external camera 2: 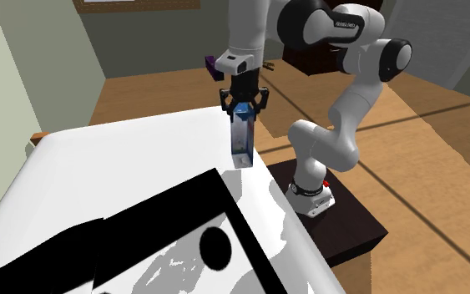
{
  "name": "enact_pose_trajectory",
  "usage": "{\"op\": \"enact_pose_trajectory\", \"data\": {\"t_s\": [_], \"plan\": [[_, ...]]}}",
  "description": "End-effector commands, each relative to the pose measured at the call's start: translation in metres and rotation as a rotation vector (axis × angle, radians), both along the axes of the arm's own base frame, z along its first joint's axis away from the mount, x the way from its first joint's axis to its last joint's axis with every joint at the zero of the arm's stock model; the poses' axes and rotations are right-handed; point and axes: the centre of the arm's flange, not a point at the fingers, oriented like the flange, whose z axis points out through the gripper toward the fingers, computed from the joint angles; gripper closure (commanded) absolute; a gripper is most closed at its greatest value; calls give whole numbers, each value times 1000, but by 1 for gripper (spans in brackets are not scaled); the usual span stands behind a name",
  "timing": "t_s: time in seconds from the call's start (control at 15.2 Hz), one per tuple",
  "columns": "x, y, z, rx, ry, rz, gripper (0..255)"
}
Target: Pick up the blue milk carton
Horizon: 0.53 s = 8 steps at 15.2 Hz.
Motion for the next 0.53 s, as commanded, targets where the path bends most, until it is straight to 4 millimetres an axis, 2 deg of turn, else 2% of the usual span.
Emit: {"op": "enact_pose_trajectory", "data": {"t_s": [0.0,0.33,0.46], "plan": [[1,0,11,0,-1,0,255],[1,0,38,0,-1,0,255],[1,0,38,0,-1,0,255]]}}
